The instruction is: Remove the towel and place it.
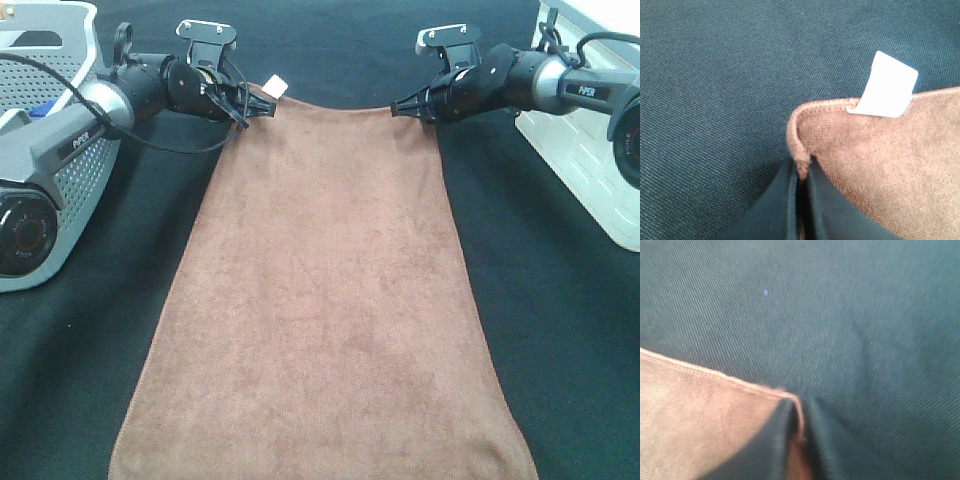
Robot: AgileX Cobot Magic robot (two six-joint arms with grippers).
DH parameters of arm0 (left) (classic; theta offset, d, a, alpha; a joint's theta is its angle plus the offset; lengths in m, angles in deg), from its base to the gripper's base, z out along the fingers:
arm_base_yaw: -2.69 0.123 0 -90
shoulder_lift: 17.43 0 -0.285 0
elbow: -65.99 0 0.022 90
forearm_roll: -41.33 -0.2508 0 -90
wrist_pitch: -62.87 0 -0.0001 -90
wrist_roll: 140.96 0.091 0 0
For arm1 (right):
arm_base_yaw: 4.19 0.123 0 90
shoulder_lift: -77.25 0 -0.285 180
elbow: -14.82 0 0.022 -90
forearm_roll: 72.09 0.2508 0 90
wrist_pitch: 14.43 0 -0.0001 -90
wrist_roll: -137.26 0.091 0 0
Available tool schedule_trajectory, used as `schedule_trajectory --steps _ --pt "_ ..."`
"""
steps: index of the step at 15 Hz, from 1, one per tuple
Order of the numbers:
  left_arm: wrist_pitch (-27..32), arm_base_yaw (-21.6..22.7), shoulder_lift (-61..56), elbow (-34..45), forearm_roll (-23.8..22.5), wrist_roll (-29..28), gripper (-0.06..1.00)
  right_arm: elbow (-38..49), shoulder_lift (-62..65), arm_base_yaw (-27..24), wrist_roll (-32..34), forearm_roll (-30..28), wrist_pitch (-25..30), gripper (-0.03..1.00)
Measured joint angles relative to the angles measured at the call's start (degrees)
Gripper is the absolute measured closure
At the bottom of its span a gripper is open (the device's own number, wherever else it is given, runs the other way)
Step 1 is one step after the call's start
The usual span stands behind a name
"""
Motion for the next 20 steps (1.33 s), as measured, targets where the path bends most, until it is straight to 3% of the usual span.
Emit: schedule_trajectory --steps 1,3,5,8,10,12,14,17,20 --pt "-0.9 0.0 0.3 0.0 0.1 0.0 0.85 0.0 -0.3 0.0 0.0 0.1 -0.3 0.67" --pt "-3.3 0.0 0.8 0.0 0.1 0.0 0.59 -0.1 -0.3 0.0 0.0 0.7 -1.4 0.45" --pt "-5.7 0.0 0.9 0.0 -0.3 0.0 0.35 -0.1 -0.3 -0.3 0.1 2.2 -2.4 0.30" --pt "-7.4 0.0 0.9 0.0 -1.2 -0.6 0.26 -0.1 -0.3 -0.7 0.1 2.7 -1.7 0.26" --pt "-5.3 0.0 0.1 0.0 -1.2 -1.0 0.22 -0.1 0.9 -0.7 0.1 2.7 1.1 0.26" --pt "1.1 0.0 -3.3 0.0 -1.2 -1.9 0.13 -0.1 4.6 -0.7 0.2 2.6 5.9 0.24" --pt "9.4 0.0 -8.2 0.0 -1.1 -2.8 0.09 -0.1 10.1 -0.7 1.9 2.6 14.2 0.23" --pt "28.0 0.0 -17.0 0.0 -2.0 -2.8 0.08 -0.1 20.5 -0.7 4.1 -1.8 31.6 0.22" --pt "44.2 2.5 -24.9 0.0 -8.9 -6.1 0.08 -0.1 30.2 -2.2 17.0 -8.8 42.7 0.22"
